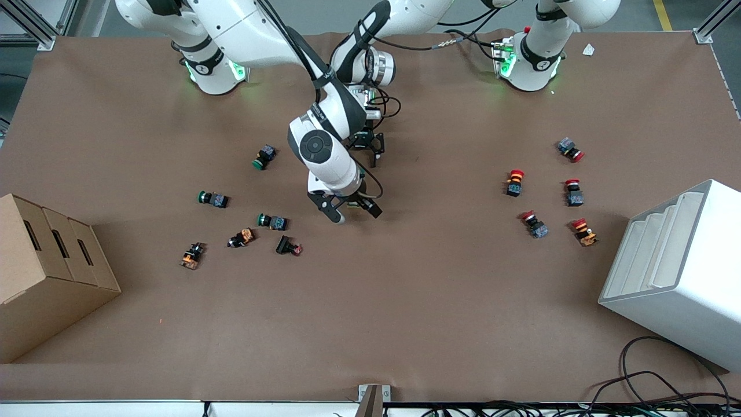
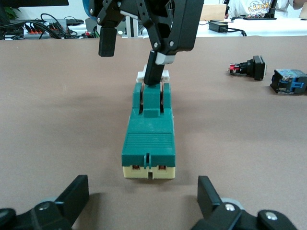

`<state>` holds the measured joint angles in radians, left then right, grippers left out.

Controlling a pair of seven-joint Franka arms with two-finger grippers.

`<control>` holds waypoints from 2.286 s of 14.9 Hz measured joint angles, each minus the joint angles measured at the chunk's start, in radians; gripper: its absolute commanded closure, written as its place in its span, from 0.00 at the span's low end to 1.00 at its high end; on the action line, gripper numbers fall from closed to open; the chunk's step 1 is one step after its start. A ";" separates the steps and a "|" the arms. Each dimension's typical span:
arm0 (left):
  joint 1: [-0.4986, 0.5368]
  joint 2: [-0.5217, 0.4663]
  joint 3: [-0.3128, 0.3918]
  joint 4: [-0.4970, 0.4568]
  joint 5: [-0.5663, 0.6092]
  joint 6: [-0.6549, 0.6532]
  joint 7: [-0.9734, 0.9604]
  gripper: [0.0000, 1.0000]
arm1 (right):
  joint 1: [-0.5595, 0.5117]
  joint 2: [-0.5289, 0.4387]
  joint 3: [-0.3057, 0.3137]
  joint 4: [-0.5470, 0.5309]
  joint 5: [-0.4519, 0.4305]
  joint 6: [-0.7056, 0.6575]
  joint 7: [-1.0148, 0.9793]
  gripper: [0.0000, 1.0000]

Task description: Close load switch with both arms

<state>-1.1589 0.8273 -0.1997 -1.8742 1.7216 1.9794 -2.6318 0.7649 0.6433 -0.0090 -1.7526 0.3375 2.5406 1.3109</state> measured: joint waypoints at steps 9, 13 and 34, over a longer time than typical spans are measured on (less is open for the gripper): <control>0.000 0.000 0.000 0.000 0.000 0.000 0.000 0.01 | -0.052 0.051 0.012 0.119 0.019 -0.159 -0.002 0.00; -0.001 0.000 0.000 0.000 0.000 0.000 0.000 0.01 | -0.124 0.051 -0.018 0.246 0.013 -0.229 -0.047 0.00; 0.015 -0.091 -0.019 0.225 -0.540 0.046 0.339 0.01 | -0.714 -0.346 -0.035 0.320 -0.370 -1.043 -1.292 0.00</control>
<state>-1.1438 0.7363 -0.2186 -1.6496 1.1817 2.0255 -2.2927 0.0513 0.2975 -0.0445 -1.4327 -0.0321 1.4976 0.0192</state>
